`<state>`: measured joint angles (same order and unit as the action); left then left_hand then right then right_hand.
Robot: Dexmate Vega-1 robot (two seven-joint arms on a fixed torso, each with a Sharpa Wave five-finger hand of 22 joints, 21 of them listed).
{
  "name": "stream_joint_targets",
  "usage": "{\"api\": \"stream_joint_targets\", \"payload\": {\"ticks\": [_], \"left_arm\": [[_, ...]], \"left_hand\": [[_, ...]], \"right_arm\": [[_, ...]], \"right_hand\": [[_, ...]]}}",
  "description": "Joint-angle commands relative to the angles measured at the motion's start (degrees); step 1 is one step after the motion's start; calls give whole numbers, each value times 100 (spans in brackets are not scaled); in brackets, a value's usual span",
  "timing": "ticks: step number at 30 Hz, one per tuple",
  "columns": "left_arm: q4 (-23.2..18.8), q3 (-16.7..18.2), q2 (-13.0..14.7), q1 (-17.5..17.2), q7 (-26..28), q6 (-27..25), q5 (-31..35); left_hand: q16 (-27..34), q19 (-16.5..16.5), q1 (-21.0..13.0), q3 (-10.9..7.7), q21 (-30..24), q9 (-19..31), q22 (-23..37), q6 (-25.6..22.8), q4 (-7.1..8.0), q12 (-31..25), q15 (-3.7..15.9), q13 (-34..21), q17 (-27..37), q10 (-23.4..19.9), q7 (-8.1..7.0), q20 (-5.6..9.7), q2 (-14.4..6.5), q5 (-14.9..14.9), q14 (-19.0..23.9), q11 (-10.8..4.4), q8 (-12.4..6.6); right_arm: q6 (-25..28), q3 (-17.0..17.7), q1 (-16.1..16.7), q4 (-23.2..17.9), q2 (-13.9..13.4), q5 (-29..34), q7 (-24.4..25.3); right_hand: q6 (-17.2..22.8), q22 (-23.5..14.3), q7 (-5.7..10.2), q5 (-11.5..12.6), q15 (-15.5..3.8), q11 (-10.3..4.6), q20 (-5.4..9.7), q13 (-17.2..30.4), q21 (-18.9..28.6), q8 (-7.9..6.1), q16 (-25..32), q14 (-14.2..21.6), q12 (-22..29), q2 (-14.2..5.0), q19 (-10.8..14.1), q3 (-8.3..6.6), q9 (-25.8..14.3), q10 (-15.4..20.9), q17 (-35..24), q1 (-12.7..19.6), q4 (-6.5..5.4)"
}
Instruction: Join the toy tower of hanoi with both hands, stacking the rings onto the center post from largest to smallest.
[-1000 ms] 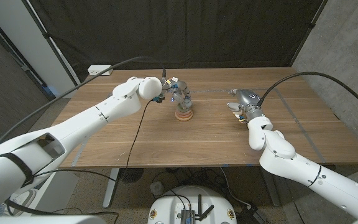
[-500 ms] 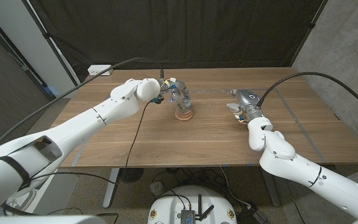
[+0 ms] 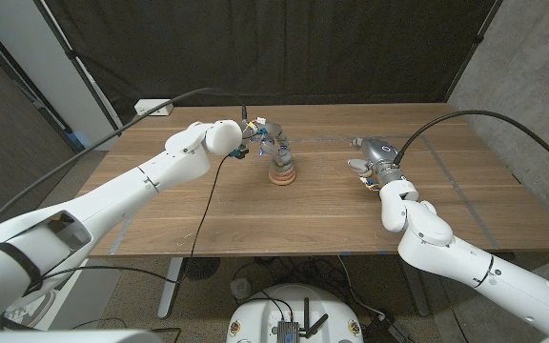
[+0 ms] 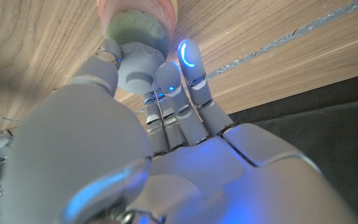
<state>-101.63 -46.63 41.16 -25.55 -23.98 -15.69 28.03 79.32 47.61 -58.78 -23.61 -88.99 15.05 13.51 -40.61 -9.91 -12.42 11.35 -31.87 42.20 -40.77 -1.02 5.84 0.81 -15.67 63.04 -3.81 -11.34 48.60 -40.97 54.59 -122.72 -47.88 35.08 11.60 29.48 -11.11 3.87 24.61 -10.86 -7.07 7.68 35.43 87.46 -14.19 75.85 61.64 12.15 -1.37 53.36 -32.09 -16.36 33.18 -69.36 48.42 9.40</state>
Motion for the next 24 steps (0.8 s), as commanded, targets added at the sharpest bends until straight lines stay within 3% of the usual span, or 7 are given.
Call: {"api": "stream_joint_targets", "payload": {"ticks": [1,24], "left_arm": [[72,-32,-6,7,15,-11,-70],[344,-162,-70,117,-35,157,-164]], "left_hand": [[-17,-9,-79,-9,-22,19,12,-62,28,-25,123,-88,20,-704,10,637,-88,-20,41,-611,-52],[-72,0,-84,13,-34,37,25,-91,30,-3,124,-90,-13,-722,7,637,-93,-8,52,-612,-51]], "right_arm": [[28,0,-4,-19,-8,19,-34],[46,36,22,8,20,-36,23]], "right_hand": [[37,-9,7,30,-167,19,467,30,22,15,47,66,-23,-37,35,-48,-29,41,-31,-28,-7],[48,-9,17,50,-166,27,467,28,20,22,53,66,-28,-75,36,-62,-34,47,-36,-56,-15]]}}
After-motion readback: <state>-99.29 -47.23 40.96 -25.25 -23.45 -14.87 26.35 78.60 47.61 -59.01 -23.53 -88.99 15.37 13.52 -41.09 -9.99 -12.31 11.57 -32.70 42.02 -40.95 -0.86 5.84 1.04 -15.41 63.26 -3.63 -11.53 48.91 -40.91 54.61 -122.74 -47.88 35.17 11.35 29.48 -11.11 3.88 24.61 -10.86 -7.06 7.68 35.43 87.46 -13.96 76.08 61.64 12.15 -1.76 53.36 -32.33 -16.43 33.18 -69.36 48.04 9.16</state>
